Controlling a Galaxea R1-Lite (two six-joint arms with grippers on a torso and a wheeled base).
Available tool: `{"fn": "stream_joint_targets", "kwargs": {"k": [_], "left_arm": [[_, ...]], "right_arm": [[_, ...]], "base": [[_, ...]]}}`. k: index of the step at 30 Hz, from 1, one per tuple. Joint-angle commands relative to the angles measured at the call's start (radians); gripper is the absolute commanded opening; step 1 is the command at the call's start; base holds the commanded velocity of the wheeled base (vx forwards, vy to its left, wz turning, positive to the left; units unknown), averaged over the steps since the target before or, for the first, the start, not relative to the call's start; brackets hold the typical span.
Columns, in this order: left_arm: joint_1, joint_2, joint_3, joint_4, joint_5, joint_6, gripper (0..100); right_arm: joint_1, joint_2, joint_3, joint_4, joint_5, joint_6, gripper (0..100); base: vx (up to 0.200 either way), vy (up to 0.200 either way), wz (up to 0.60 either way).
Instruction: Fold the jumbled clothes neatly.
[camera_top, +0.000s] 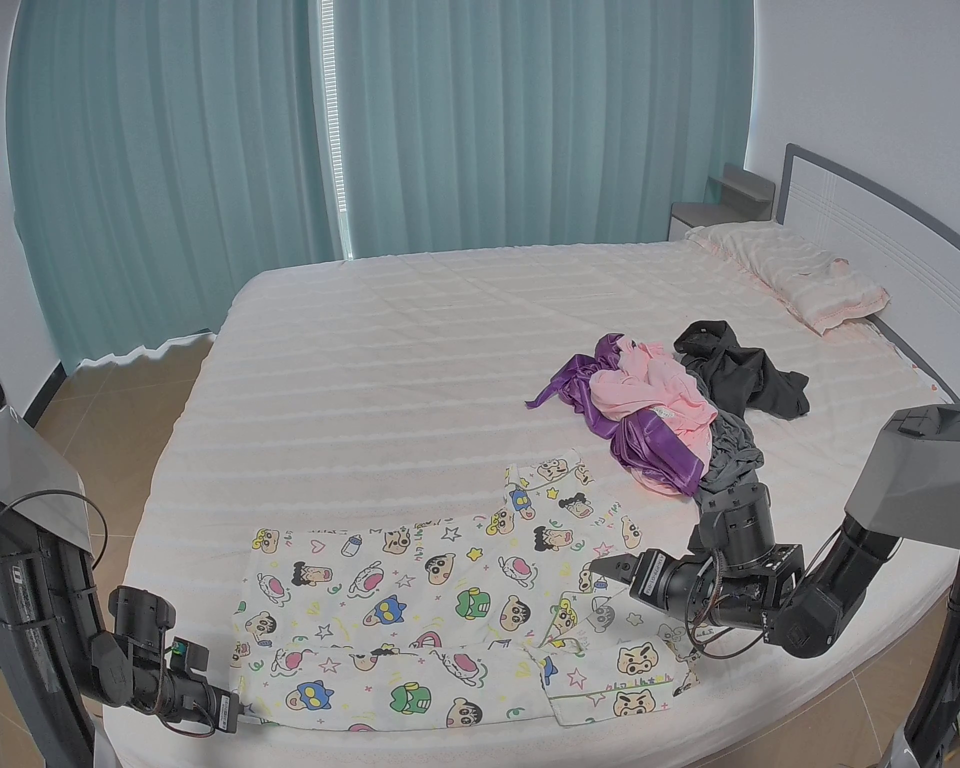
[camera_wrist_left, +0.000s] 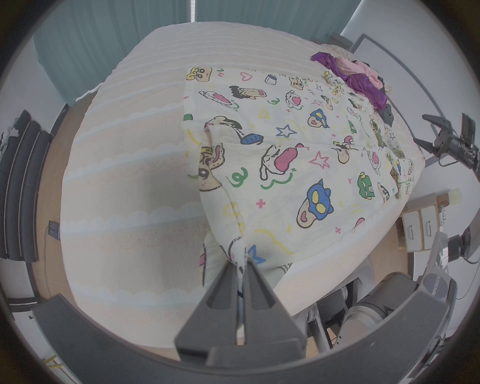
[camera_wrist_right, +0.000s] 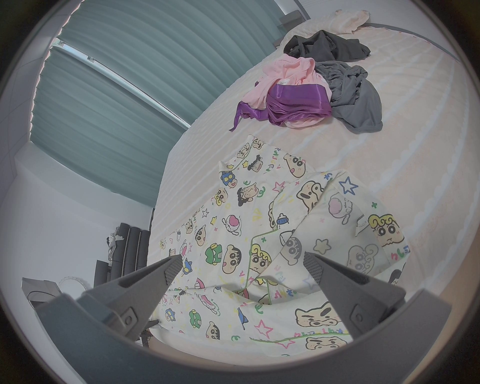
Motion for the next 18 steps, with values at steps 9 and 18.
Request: {"fn": "stream_joint_targets", "kwargs": {"k": [9, 18], "left_arm": [[-0.019, -0.004, 0.018, 0.022, 0.01, 0.001, 0], [-0.055, -0.024, 0.018, 0.077, 0.076, -0.001, 0]], "right_arm": [[-0.001, 0.012, -0.001, 0.0, -0.002, -0.003, 100], [-0.004, 0.018, -0.001, -0.002, -0.002, -0.003, 100]], "base": [[0.0, 0.0, 0.0], [0.0, 0.0, 0.0]]}}
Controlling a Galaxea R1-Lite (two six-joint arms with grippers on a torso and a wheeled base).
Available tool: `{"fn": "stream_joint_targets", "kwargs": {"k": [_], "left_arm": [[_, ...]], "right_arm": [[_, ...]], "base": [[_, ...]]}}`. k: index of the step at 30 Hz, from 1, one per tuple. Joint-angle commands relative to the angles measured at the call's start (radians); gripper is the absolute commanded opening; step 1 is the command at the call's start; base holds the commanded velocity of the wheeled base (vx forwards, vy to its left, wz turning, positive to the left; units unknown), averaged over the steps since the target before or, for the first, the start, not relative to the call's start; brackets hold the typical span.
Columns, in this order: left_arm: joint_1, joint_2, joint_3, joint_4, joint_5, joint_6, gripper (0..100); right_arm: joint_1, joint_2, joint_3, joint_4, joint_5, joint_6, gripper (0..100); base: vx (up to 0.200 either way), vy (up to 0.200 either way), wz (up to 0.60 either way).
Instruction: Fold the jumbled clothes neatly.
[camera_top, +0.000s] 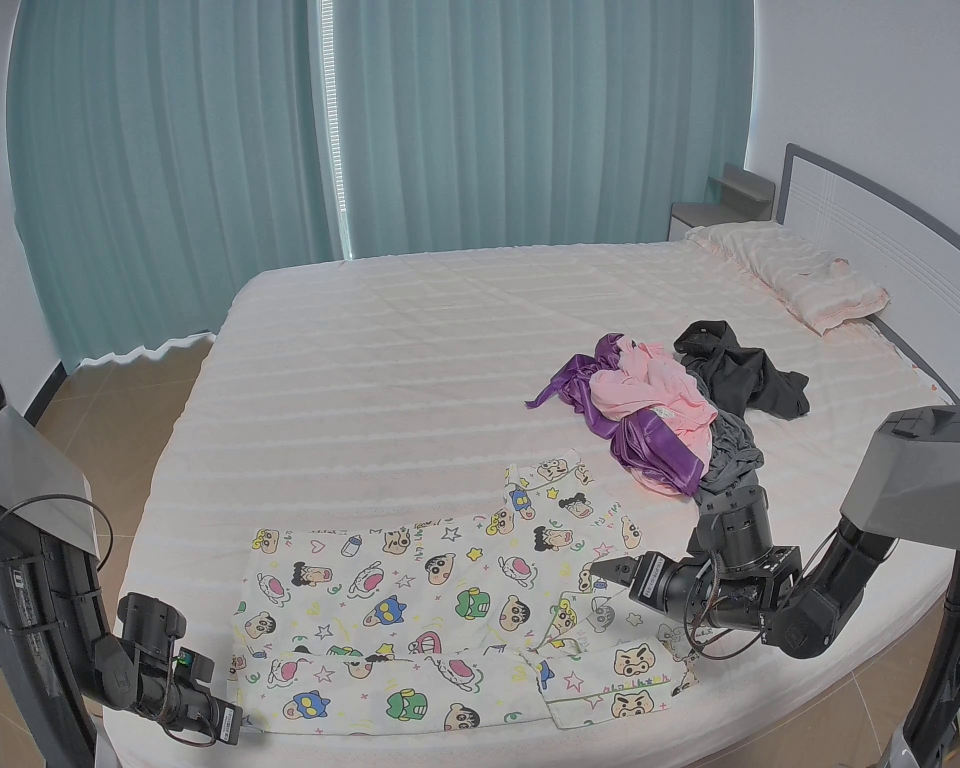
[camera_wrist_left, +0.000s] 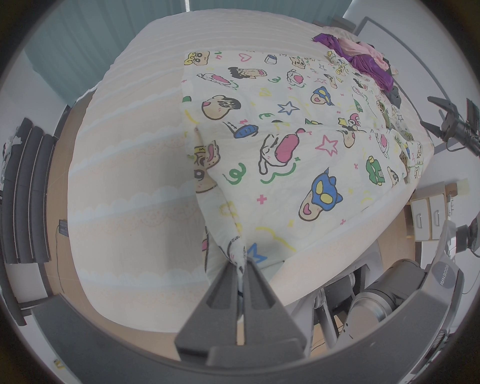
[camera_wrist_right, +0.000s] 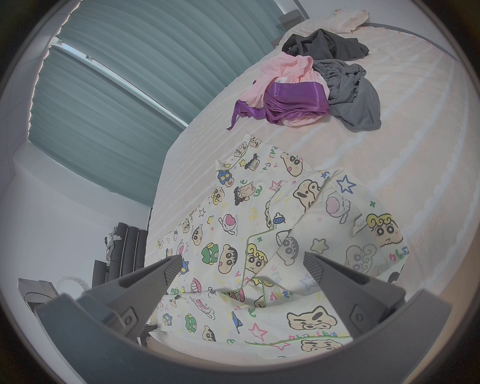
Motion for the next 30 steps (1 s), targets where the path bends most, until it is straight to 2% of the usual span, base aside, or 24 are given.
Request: {"fn": "stream_joint_targets", "kwargs": {"k": [1, 2, 3, 6, 9, 12, 15, 17, 18, 21, 22, 23, 25, 27, 30], "left_arm": [[-0.006, -0.006, 0.016, 0.0, 0.001, 0.0, 0], [-0.006, -0.006, 0.016, -0.001, 0.001, -0.001, 0], [-0.007, -0.006, 0.016, -0.001, 0.001, -0.001, 100], [-0.007, -0.006, 0.016, 0.0, 0.001, -0.001, 100], [-0.006, -0.006, 0.016, -0.003, 0.001, -0.001, 100], [0.014, -0.018, 0.008, -0.031, -0.001, -0.012, 100], [0.076, -0.046, 0.001, -0.08, -0.027, -0.01, 100], [0.086, -0.047, -0.004, -0.09, -0.042, -0.012, 100], [0.112, -0.046, -0.019, -0.118, -0.101, -0.015, 100], [0.115, -0.046, -0.021, -0.12, -0.105, -0.015, 100], [0.181, -0.036, -0.073, -0.155, -0.22, -0.033, 100], [0.192, -0.035, -0.084, -0.158, -0.234, -0.037, 100], [0.218, -0.021, -0.105, -0.166, -0.317, -0.04, 100], [0.223, -0.004, -0.11, -0.167, -0.381, -0.033, 100], [0.212, 0.053, -0.14, -0.176, -0.398, -0.02, 100]], "right_arm": [[0.0, 0.003, 0.0, 0.0, 0.0, 0.0, 100], [0.0, 0.005, 0.0, 0.0, 0.0, -0.002, 100], [0.0, 0.005, 0.0, 0.0, 0.0, -0.002, 100], [-0.002, 0.005, 0.0, 0.0, -0.001, -0.003, 100], [-0.035, -0.003, 0.005, 0.002, -0.001, -0.032, 100], [-0.078, -0.005, 0.045, 0.002, 0.008, -0.123, 100], [-0.114, 0.006, 0.091, 0.002, 0.042, -0.238, 100], [-0.123, 0.009, 0.108, 0.0, 0.063, -0.267, 100], [-0.147, 0.015, 0.14, -0.011, 0.134, -0.322, 100], [-0.149, 0.017, 0.141, -0.012, 0.14, -0.325, 100], [-0.218, 0.071, 0.189, -0.097, 0.261, -0.443, 100], [-0.229, 0.084, 0.192, -0.112, 0.273, -0.462, 100], [-0.261, 0.137, 0.207, -0.187, 0.339, -0.525, 100], [-0.272, 0.15, 0.218, -0.227, 0.398, -0.535, 100], [-0.279, 0.156, 0.224, -0.235, 0.441, -0.551, 100]], "base": [[0.0, 0.0, 0.0], [0.0, 0.0, 0.0], [0.0, 0.0, 0.0], [0.0, 0.0, 0.0], [0.0, 0.0, 0.0], [0.0, 0.0, 0.0], [0.0, 0.0, 0.0], [0.0, 0.0, 0.0], [0.0, 0.0, 0.0], [0.0, 0.0, 0.0], [0.0, 0.0, 0.0], [0.0, 0.0, 0.0], [0.0, 0.0, 0.0], [0.0, 0.0, 0.0], [0.0, 0.0, 0.0]]}}
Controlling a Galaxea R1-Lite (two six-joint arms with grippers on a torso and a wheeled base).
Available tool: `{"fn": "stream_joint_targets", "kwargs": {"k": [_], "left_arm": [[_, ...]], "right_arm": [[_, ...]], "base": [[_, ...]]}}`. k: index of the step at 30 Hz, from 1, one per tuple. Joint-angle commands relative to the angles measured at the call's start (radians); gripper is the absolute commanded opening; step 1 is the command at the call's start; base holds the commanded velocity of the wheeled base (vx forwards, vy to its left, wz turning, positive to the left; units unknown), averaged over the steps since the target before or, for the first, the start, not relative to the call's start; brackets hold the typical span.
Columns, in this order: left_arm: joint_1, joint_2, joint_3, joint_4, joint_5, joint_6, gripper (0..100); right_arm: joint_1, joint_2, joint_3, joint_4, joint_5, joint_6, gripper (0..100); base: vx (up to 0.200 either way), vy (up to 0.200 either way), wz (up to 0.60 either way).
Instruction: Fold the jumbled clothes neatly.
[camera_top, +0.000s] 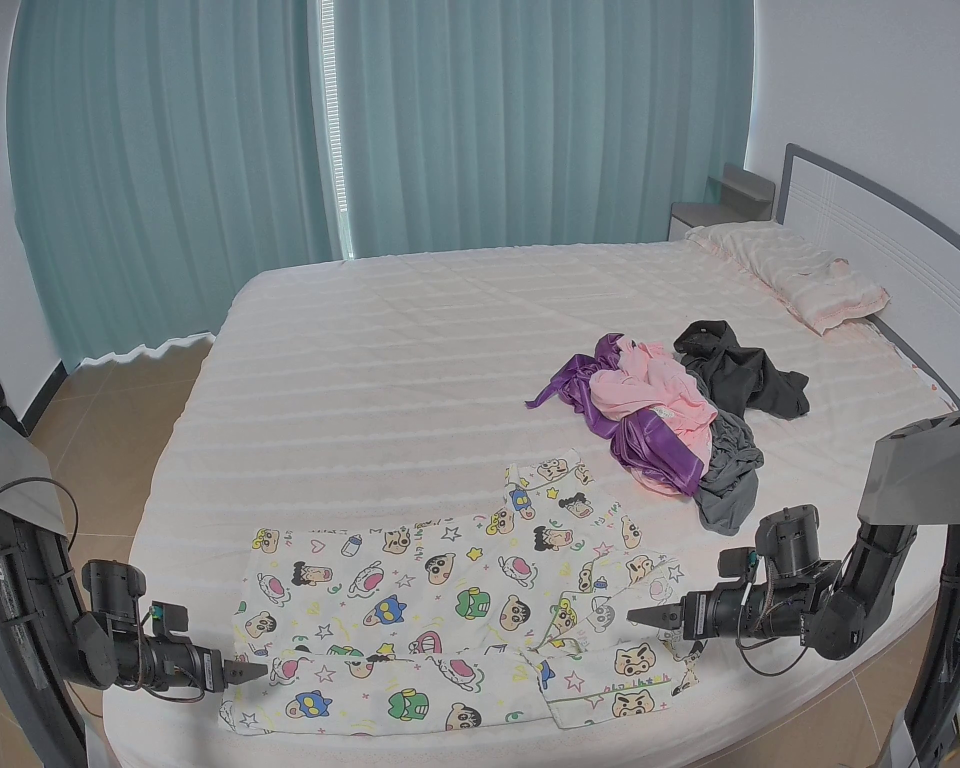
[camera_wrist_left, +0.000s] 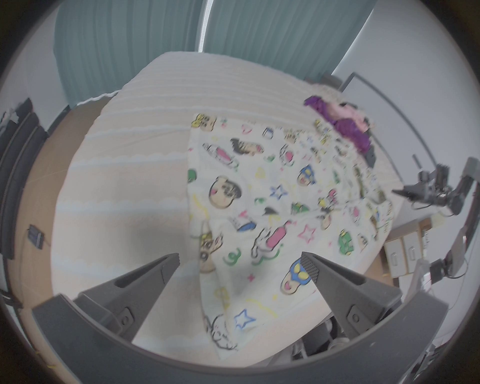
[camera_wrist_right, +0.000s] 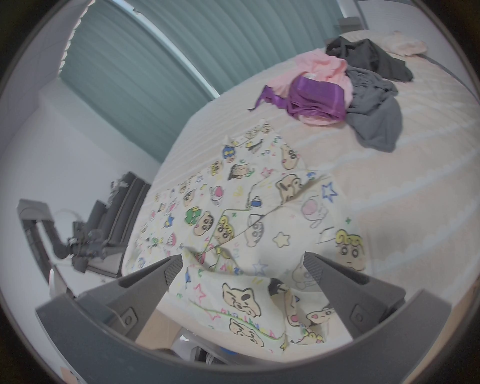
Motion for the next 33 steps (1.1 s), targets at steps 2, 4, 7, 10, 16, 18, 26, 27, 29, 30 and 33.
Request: {"fn": "stream_joint_targets", "kwargs": {"k": [2, 4, 7, 10, 16, 18, 26, 27, 29, 30, 33], "left_arm": [[0.025, 0.117, -0.079, -0.043, -0.037, 0.026, 100], [0.025, 0.149, -0.087, -0.079, -0.035, 0.034, 100], [0.021, 0.186, -0.086, -0.129, -0.039, 0.035, 100], [0.002, 0.233, -0.09, -0.174, -0.037, 0.041, 100], [-0.029, 0.265, -0.059, -0.241, -0.045, 0.064, 100], [-0.041, 0.267, -0.058, -0.241, -0.045, 0.066, 100], [-0.053, 0.267, -0.047, -0.243, -0.046, 0.067, 100], [-0.053, 0.267, -0.047, -0.243, -0.046, 0.067, 100], [-0.053, 0.267, -0.046, -0.243, -0.048, 0.066, 100], [-0.053, 0.265, -0.044, -0.243, -0.048, 0.066, 100], [-0.053, 0.265, -0.043, -0.243, -0.048, 0.066, 100]], "right_arm": [[-0.054, 0.086, 0.033, -0.041, 0.053, -0.066, 100], [-0.054, 0.093, 0.03, -0.038, 0.057, -0.09, 100], [-0.052, 0.101, 0.029, -0.036, 0.058, -0.104, 100], [-0.051, 0.107, 0.027, -0.036, 0.061, -0.109, 100], [-0.034, 0.109, 0.021, -0.035, 0.063, -0.132, 100], [-0.032, 0.11, 0.019, -0.033, 0.063, -0.141, 100], [-0.009, 0.109, -0.005, 0.008, 0.063, -0.172, 100], [-0.009, 0.107, -0.005, 0.011, 0.063, -0.175, 100], [-0.011, 0.102, -0.021, 0.051, 0.063, -0.192, 100], [-0.009, 0.095, -0.034, 0.094, 0.063, -0.212, 100], [-0.002, 0.079, -0.062, 0.166, 0.063, -0.251, 100]], "base": [[0.0, 0.0, 0.0], [0.0, 0.0, 0.0], [0.0, 0.0, 0.0], [0.0, 0.0, 0.0], [0.0, 0.0, 0.0], [0.0, 0.0, 0.0], [0.0, 0.0, 0.0], [0.0, 0.0, 0.0], [0.0, 0.0, 0.0], [0.0, 0.0, 0.0], [0.0, 0.0, 0.0]]}}
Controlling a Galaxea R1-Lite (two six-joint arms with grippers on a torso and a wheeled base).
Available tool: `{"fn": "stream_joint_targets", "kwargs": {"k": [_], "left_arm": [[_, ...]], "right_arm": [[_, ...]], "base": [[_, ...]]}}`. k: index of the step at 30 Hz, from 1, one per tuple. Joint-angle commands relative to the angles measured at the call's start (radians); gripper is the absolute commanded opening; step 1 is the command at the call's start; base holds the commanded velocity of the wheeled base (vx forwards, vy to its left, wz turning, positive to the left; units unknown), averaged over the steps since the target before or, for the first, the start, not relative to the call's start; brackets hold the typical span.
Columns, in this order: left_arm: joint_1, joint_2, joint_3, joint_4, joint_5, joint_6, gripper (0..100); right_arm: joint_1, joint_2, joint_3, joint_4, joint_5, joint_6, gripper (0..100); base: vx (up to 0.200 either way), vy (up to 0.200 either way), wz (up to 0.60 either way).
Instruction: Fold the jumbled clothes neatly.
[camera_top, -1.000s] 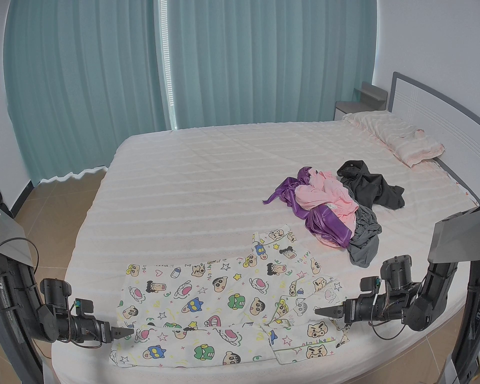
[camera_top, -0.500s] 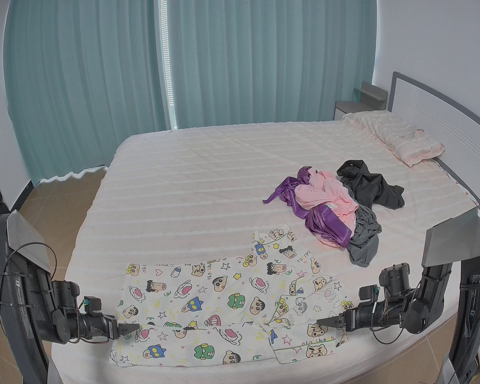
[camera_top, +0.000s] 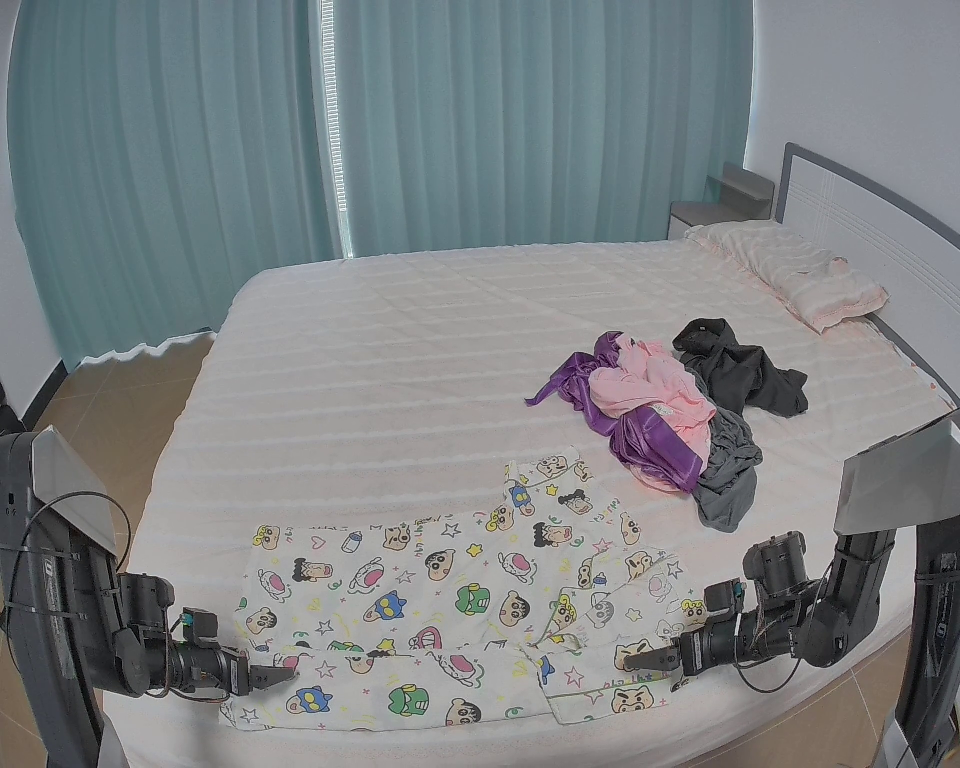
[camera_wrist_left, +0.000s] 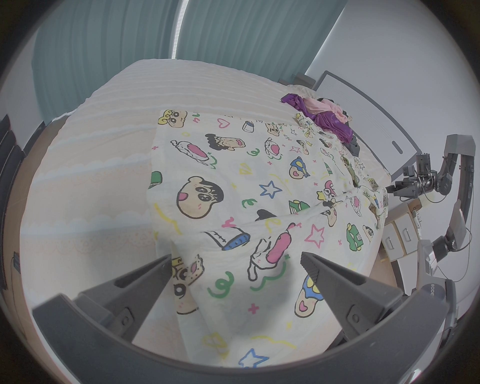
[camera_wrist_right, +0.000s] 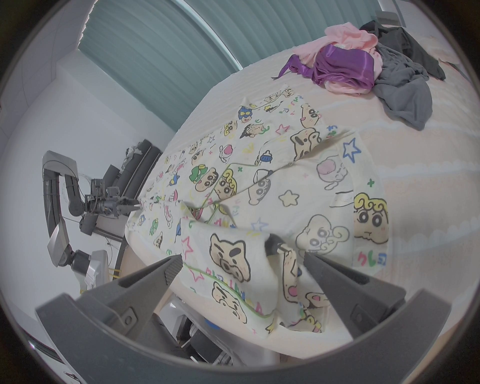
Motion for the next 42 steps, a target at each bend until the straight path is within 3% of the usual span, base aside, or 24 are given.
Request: {"fn": "stream_joint_targets", "kwargs": {"k": [1, 5, 6, 10, 11, 26, 35, 42], "left_arm": [[0.0, 0.002, 0.004, 0.0, -0.002, -0.001, 100], [0.0, 0.003, 0.004, 0.0, -0.002, -0.001, 100], [0.0, 0.002, 0.004, 0.0, -0.002, -0.001, 100], [-0.003, 0.003, 0.0, 0.0, 0.0, -0.003, 100], [-0.003, 0.003, 0.002, 0.0, 0.0, -0.004, 0], [0.008, 0.0, -0.009, -0.003, 0.011, -0.015, 0], [0.009, -0.001, -0.013, -0.003, 0.014, -0.016, 0], [0.004, -0.009, -0.059, -0.006, 0.1, -0.131, 0]], "right_arm": [[0.012, -0.028, -0.05, 0.084, 0.001, -0.055, 100], [0.018, -0.028, -0.101, 0.127, -0.01, -0.069, 100], [0.019, -0.027, -0.104, 0.13, -0.01, -0.07, 0], [0.038, -0.024, -0.128, 0.132, -0.019, -0.069, 0], [0.038, -0.024, -0.131, 0.132, -0.03, -0.07, 0], [-0.034, -0.025, -0.161, 0.117, -0.042, -0.073, 0], [-0.03, -0.013, -0.233, 0.115, -0.067, -0.07, 0], [-0.021, 0.01, -0.263, 0.115, -0.096, -0.07, 0]], "base": [[0.0, 0.0, 0.0], [0.0, 0.0, 0.0], [0.0, 0.0, 0.0], [0.0, 0.0, 0.0], [0.0, 0.0, 0.0], [0.0, 0.0, 0.0], [0.0, 0.0, 0.0], [0.0, 0.0, 0.0]]}}
